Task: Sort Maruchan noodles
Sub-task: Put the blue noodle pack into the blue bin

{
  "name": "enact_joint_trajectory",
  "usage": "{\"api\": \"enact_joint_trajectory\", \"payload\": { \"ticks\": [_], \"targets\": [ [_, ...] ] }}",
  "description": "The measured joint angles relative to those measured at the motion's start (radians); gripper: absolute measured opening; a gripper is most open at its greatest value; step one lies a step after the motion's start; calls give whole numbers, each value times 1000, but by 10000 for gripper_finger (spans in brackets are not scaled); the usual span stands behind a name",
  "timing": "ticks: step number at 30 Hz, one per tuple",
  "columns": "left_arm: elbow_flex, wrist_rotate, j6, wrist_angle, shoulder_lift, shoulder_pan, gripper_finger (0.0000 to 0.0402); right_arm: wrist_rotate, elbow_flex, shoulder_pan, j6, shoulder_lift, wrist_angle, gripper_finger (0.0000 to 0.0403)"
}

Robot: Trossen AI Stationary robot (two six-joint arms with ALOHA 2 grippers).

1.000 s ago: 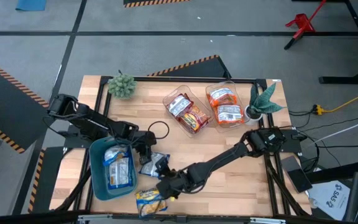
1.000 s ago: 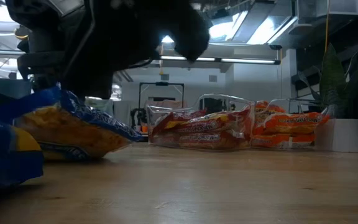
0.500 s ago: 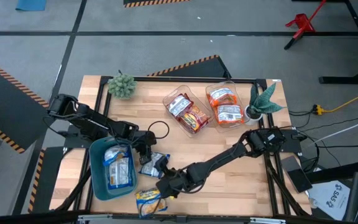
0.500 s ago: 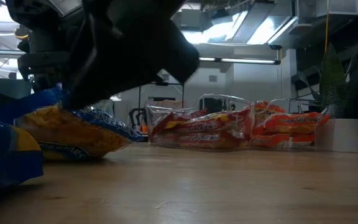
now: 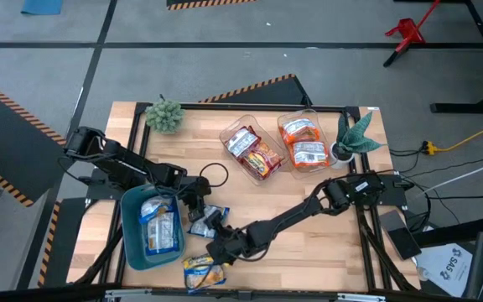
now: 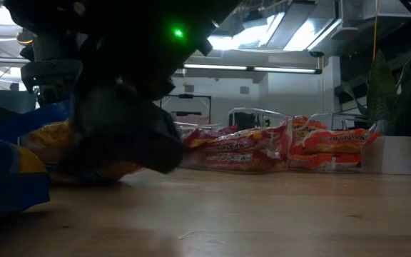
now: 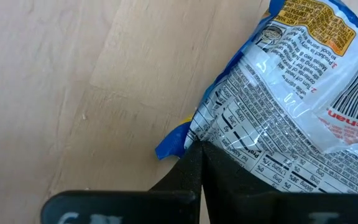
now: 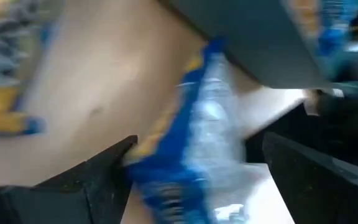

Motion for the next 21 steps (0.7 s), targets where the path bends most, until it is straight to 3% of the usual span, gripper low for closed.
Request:
{"api": "enact_joint_trajectory", "payload": {
  "ticks": [3,6,14,21],
  "targets": [
    [0,4,0,4,0,0,0,89,1,0,4,4,-1,321],
    [0,7,0,8,0,0,0,106,1,-1,29,6,-11,277],
    [0,14,0,12,0,0,0,107,1,-5,106,5,-14,95],
    [-4,25,-2,-12,-59,18,0,161,8,10,157,5,-36,89]
  ]
}}
